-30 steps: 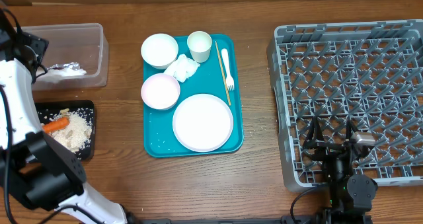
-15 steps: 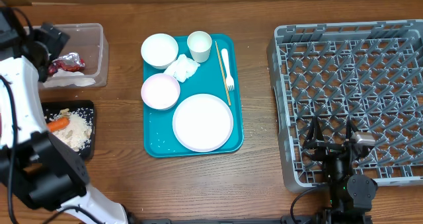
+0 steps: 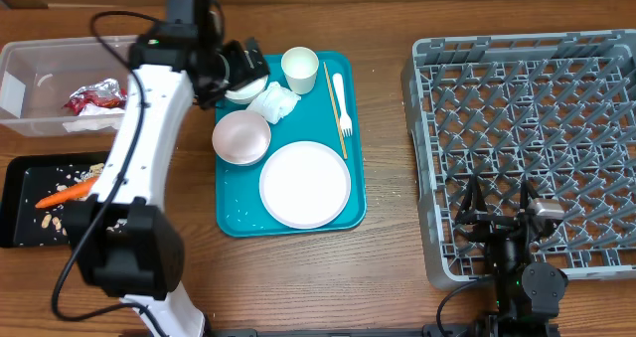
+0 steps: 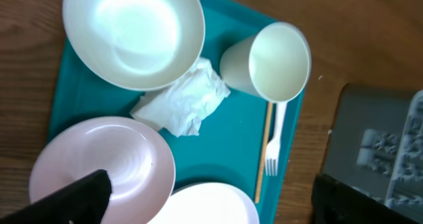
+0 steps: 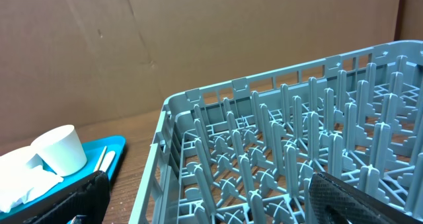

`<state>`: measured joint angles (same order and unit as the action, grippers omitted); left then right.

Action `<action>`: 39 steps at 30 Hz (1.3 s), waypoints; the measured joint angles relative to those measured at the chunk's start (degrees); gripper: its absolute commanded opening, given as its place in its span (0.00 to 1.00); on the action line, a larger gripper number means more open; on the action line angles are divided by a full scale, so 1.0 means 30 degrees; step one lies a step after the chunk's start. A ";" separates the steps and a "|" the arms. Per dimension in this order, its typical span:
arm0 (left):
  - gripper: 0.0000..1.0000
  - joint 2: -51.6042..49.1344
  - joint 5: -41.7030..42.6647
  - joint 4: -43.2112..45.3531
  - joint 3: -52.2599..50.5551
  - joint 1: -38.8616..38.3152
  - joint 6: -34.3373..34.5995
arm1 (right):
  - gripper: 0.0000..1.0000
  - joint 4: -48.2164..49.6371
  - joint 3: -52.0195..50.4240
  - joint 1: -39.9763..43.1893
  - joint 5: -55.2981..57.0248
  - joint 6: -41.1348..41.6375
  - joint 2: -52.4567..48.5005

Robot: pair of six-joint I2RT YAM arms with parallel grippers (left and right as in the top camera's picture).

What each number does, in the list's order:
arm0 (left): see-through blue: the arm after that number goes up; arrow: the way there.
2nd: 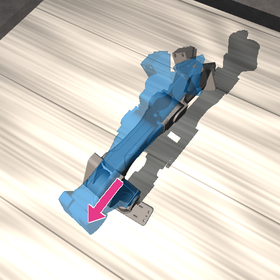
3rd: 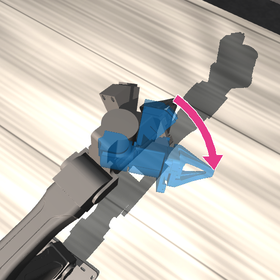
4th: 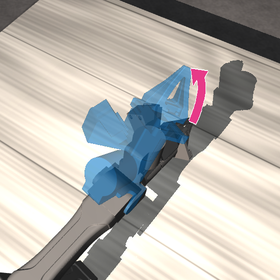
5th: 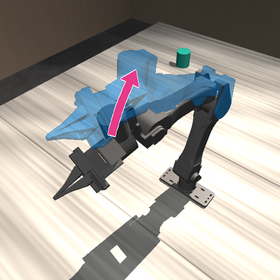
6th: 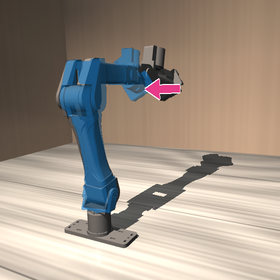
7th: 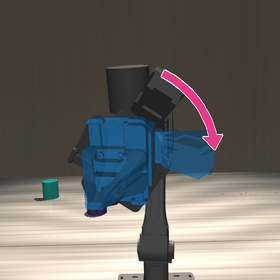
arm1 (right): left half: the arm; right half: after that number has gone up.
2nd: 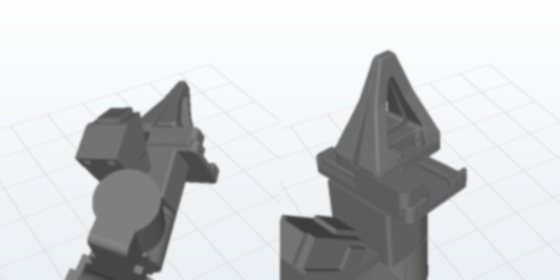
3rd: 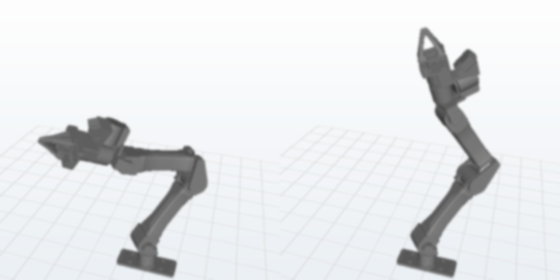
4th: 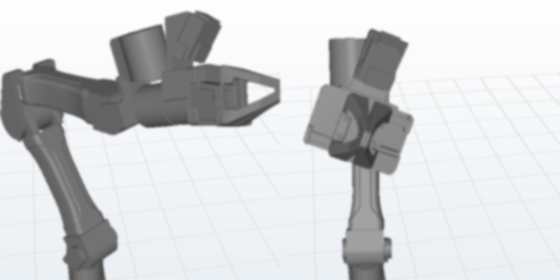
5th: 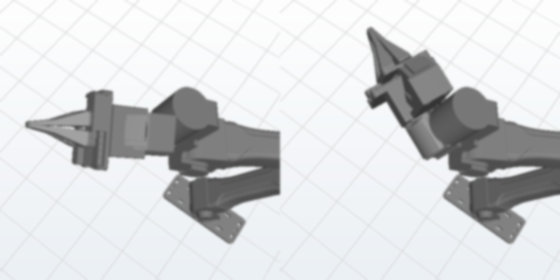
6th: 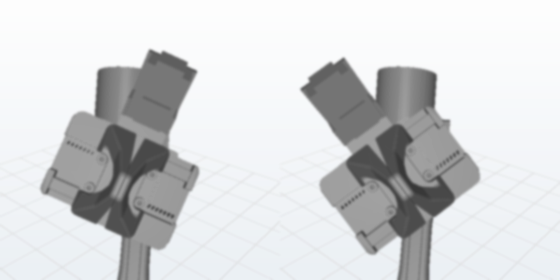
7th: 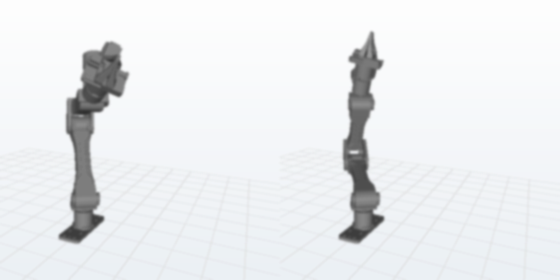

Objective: Sort waste into correct bins and load items into the dishwasher rack
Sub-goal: 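Move the left gripper to the remaining tissue and grasp it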

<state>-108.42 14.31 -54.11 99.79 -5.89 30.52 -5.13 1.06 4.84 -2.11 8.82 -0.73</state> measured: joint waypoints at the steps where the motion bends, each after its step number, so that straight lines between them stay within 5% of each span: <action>1: 0.84 -0.0328 -0.0211 0.0029 0.0000 -0.0364 -0.0226 | 1.00 0.0007 0.0000 0.0000 0.0000 -0.0007 0.0000; 15: 0.85 -0.2951 -0.3381 0.0590 0.0000 -0.2004 -0.2514 | 1.00 0.0015 0.0000 0.0000 0.0000 0.0000 0.0000; 21: 0.85 -0.3417 -0.4940 0.1027 0.0000 -0.1996 -0.5144 | 1.00 0.0000 0.0000 0.0000 0.0000 -0.0007 0.0000; 28: 0.81 -0.3840 -0.5078 0.1056 0.0000 -0.2047 -0.7781 | 1.00 0.0015 0.0000 0.0000 0.0007 0.0000 0.0000; 39: 0.83 -0.4524 -0.4379 0.1224 0.0000 -0.2047 -0.8757 | 1.00 0.0000 0.0000 0.0000 0.0000 -0.0007 0.0000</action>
<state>-121.99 1.17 -50.43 99.79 -12.03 4.25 -5.13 1.06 4.84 -2.11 8.80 -0.73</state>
